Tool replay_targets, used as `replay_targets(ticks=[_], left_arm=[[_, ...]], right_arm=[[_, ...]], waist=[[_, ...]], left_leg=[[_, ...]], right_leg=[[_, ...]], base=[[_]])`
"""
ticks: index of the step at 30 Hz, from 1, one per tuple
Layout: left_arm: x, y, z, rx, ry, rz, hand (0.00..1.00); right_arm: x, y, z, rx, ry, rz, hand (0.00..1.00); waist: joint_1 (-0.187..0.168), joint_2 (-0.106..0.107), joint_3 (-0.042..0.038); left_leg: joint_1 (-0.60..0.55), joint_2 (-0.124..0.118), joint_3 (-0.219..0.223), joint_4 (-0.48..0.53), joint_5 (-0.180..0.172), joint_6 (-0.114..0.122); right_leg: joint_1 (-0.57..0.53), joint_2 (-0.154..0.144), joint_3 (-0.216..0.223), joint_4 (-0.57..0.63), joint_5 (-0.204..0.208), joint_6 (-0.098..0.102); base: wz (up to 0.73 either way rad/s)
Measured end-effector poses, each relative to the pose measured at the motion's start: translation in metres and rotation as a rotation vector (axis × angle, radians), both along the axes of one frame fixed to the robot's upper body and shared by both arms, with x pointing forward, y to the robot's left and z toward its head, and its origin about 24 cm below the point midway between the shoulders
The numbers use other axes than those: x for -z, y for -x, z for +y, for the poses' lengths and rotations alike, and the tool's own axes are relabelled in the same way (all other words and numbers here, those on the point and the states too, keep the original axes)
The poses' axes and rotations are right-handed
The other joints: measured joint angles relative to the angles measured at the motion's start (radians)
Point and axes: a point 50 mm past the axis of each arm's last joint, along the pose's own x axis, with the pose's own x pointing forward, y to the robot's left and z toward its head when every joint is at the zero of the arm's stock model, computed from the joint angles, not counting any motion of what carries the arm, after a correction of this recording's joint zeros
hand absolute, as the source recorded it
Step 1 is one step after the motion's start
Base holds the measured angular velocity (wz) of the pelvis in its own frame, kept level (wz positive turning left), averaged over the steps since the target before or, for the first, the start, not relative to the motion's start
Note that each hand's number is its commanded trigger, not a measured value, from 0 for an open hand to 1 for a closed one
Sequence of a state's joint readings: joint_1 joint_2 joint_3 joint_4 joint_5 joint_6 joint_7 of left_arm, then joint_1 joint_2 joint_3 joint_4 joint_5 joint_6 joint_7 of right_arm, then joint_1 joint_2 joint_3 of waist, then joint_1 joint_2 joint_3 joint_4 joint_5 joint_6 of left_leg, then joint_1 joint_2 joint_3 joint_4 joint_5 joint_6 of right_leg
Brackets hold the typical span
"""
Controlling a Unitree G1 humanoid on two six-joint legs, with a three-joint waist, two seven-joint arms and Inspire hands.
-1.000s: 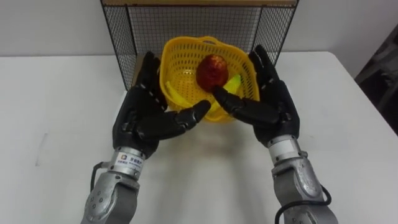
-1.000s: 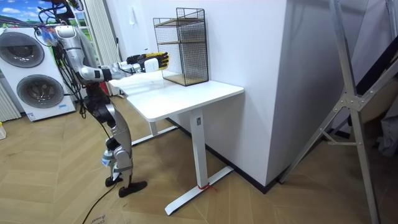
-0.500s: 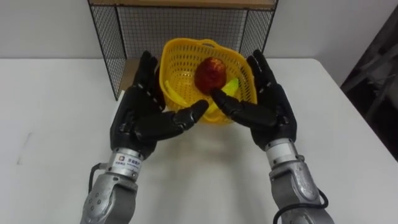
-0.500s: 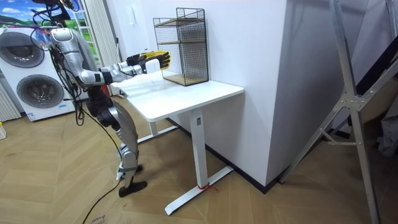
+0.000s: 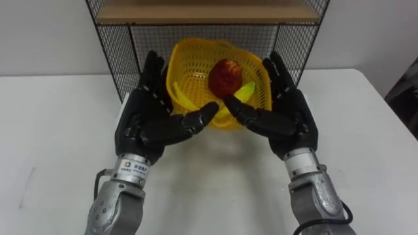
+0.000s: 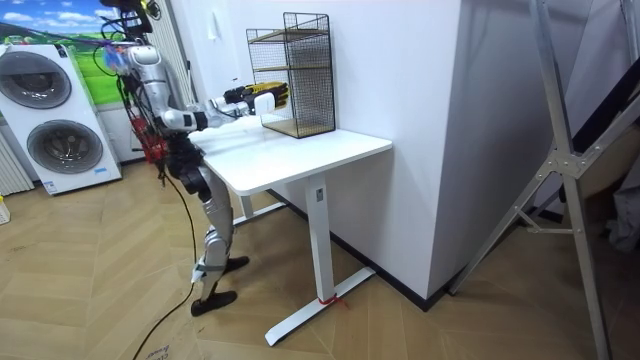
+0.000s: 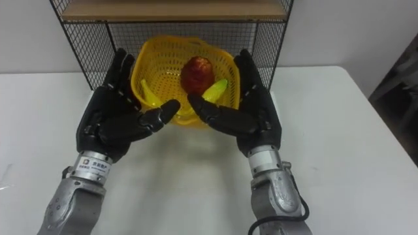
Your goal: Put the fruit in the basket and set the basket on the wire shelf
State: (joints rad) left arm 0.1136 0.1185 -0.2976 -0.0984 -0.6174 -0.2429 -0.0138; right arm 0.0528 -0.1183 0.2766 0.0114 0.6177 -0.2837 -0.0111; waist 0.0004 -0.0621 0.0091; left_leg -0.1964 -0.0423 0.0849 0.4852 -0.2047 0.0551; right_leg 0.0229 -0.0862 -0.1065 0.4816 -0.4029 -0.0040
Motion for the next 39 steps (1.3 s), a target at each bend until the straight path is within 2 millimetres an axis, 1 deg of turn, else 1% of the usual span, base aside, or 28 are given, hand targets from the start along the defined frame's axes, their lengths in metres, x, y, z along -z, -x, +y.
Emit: replay_targets(ticks=[1,2,3,4,5,6,7,8,10,11,13,14,17,20,22,24,25,28,31,32,34,35,37,39], left_arm=[[-0.002,-0.001,0.0,0.001,-0.001,-0.007,0.0],[-0.004,-0.004,0.0,0.001,-0.001,-0.021,0.0],[-0.005,-0.005,0.0,0.0,-0.003,-0.024,0.0],[-0.006,-0.005,0.001,-0.003,-0.004,-0.026,0.0],[-0.006,-0.005,0.001,-0.004,-0.003,-0.026,0.0],[-0.006,-0.005,0.001,-0.004,-0.004,-0.026,0.0],[-0.006,-0.005,0.001,-0.003,-0.005,-0.026,0.0],[-0.006,-0.005,0.001,-0.003,-0.005,-0.027,0.0],[-0.005,-0.004,0.0,0.009,-0.014,-0.025,0.0],[-0.005,-0.004,0.001,0.01,-0.018,-0.025,0.0],[-0.005,-0.004,0.001,0.009,-0.016,-0.024,0.0],[-0.004,-0.003,-0.001,0.012,-0.012,-0.019,0.0],[-0.003,-0.002,-0.004,0.028,-0.014,-0.016,0.0],[-0.002,-0.002,-0.005,0.032,-0.015,-0.013,0.0],[-0.002,-0.002,-0.004,0.034,-0.017,-0.01,0.0],[-0.002,-0.002,-0.004,0.036,-0.02,-0.011,0.0],[-0.002,-0.002,-0.004,0.037,-0.02,-0.011,0.0],[-0.001,-0.002,-0.003,0.042,-0.032,0.002,0.0],[0.001,-0.004,-0.003,0.044,-0.044,0.021,0.0],[0.0,-0.005,-0.003,0.047,-0.048,0.024,0.0],[0.001,-0.006,-0.002,0.045,-0.052,0.03,0.0],[0.002,-0.008,-0.003,0.046,-0.055,0.034,0.0],[0.004,-0.02,-0.005,0.051,-0.074,0.06,0.0],[0.003,-0.029,-0.005,0.042,-0.087,0.079,0.0]], right_arm=[[-0.001,-0.001,0.0,0.001,0.0,-0.005,0.0],[-0.005,-0.004,0.0,0.0,-0.002,-0.019,0.0],[-0.006,-0.005,0.001,-0.002,-0.003,-0.025,0.0],[-0.008,-0.007,0.001,-0.003,-0.004,-0.032,0.0],[-0.008,-0.007,0.002,-0.003,-0.004,-0.032,0.0],[-0.008,-0.007,0.002,-0.003,-0.004,-0.033,0.0],[-0.008,-0.007,0.002,-0.002,-0.005,-0.033,0.0],[-0.008,-0.007,0.001,0.0,-0.005,-0.033,0.0],[-0.008,-0.007,0.0,0.005,-0.005,-0.036,0.0],[-0.008,-0.007,0.001,0.005,-0.009,-0.035,0.0],[-0.008,-0.007,0.001,0.007,-0.012,-0.034,0.0],[-0.008,-0.007,0.001,0.01,0.003,-0.035,0.0],[-0.008,-0.008,-0.001,0.016,0.022,-0.043,0.0],[-0.008,-0.008,-0.001,0.019,0.023,-0.038,0.0],[-0.008,-0.008,-0.001,0.019,0.024,-0.04,0.0],[-0.008,-0.008,-0.001,0.018,0.024,-0.04,0.0],[-0.008,-0.008,-0.002,0.019,0.022,-0.038,0.0],[-0.006,-0.01,-0.002,0.012,0.025,-0.019,0.0],[-0.005,-0.012,-0.002,0.014,0.023,0.005,0.0],[-0.003,-0.012,-0.002,0.02,0.024,0.014,0.0],[0.0,-0.016,-0.001,0.023,0.037,0.034,0.0],[0.002,-0.018,-0.001,0.026,0.041,0.046,0.0],[0.008,-0.029,-0.002,0.04,0.063,0.102,0.0],[0.006,-0.037,-0.003,0.05,0.073,0.124,0.0]], waist=[[-0.004,-0.003,0.0045],[-0.002,-0.003,0.0181],[0.001,-0.004,0.0219],[0.001,-0.001,0.024],[0.002,0.0,0.0227],[0.003,0.002,0.0216],[-0.002,0.008,0.0185],[-0.006,0.012,0.0154],[-0.006,0.03,0.0083],[-0.01,0.033,0.0076],[-0.02,0.036,0.0078],[-0.021,0.04,0.0065],[-0.022,0.04,0.0063],[-0.022,0.042,0.0062],[-0.022,0.042,0.0061],[-0.022,0.044,0.0049],[-0.022,0.045,0.0028],[-0.021,0.044,0.0028],[-0.021,0.043,0.0034],[-0.019,0.039,0.0063],[-0.021,0.036,0.0077],[-0.023,0.036,0.0077],[-0.021,0.036,0.008],[-0.021,0.036,0.0081]], left_leg=[[-0.002,-0.007,0.0,0.004,-0.004,0.006],[-0.005,-0.008,0.002,0.009,-0.008,0.009],[-0.006,-0.008,0.005,0.011,-0.009,0.011],[-0.01,-0.006,0.012,0.015,-0.02,0.015],[-0.007,-0.006,0.012,0.019,-0.031,0.016],[-0.005,-0.007,0.013,0.019,-0.033,0.016],[0.0,-0.008,0.012,0.019,-0.033,0.019],[0.001,-0.009,0.012,0.018,-0.033,0.021],[0.0,-0.01,0.012,0.008,-0.022,0.034],[-0.001,-0.012,0.014,-0.006,-0.011,0.037],[0.001,-0.016,0.013,-0.025,0.006,0.041],[0.007,-0.016,0.012,-0.044,0.018,0.042],[0.017,-0.014,0.014,-0.081,0.039,0.042],[0.021,-0.006,0.014,-0.09,0.046,0.039],[0.021,-0.003,0.014,-0.092,0.047,0.033],[0.022,-0.003,0.014,-0.095,0.053,0.037],[0.023,-0.003,0.014,-0.1,0.056,0.037],[0.039,-0.005,0.015,-0.117,0.063,0.037],[0.054,-0.006,0.014,-0.128,0.064,0.035],[0.061,-0.007,0.016,-0.137,0.065,0.034],[0.067,-0.006,0.018,-0.142,0.067,0.031],[0.068,-0.006,0.017,-0.142,0.067,0.03],[0.068,-0.006,0.016,-0.145,0.069,0.027],[0.068,-0.006,0.019,-0.153,0.071,0.025]], right_leg=[[-0.002,-0.008,-0.008,0.005,-0.002,0.004],[-0.004,-0.013,-0.011,0.024,-0.001,0.006],[-0.009,-0.016,-0.013,0.041,0.0,0.007],[-0.03,-0.019,-0.028,0.089,0.004,0.014],[-0.057,-0.023,-0.031,0.149,0.011,0.026],[-0.067,-0.028,-0.033,0.169,0.017,0.036],[-0.076,-0.032,-0.036,0.181,0.025,0.046],[-0.071,-0.031,-0.037,0.167,0.026,0.046],[-0.031,-0.019,-0.034,0.061,0.026,0.046],[-0.012,-0.016,-0.034,0.007,0.031,0.046],[0.01,-0.013,-0.038,-0.057,0.044,0.043],[0.016,-0.01,-0.039,-0.08,0.061,0.045],[0.02,-0.007,-0.037,-0.112,0.087,0.045],[0.03,0.003,-0.037,-0.139,0.105,0.04],[0.03,0.006,-0.038,-0.143,0.107,0.039],[0.032,0.008,-0.038,-0.149,0.107,0.039],[0.034,0.009,-0.038,-0.158,0.11,0.038],[0.052,0.009,-0.037,-0.178,0.119,0.038],[0.078,0.012,-0.041,-0.208,0.124,0.037],[0.082,0.012,-0.039,-0.211,0.124,0.037],[0.088,0.011,-0.042,-0.22,0.127,0.034],[0.091,0.012,-0.046,-0.225,0.129,0.032],[0.091,0.013,-0.048,-0.229,0.129,0.031],[0.092,0.013,-0.05,-0.239,0.131,0.028]], base=[[0.06],[0.0],[0.0],[-0.08],[-0.07],[-0.05],[0.0],[-0.04],[-0.12],[-0.08],[0.0],[0.0],[-0.06],[-0.05],[-0.04],[0.0],[0.0],[0.0],[0.02],[0.0],[-0.02],[0.04],[0.04],[0.0]])
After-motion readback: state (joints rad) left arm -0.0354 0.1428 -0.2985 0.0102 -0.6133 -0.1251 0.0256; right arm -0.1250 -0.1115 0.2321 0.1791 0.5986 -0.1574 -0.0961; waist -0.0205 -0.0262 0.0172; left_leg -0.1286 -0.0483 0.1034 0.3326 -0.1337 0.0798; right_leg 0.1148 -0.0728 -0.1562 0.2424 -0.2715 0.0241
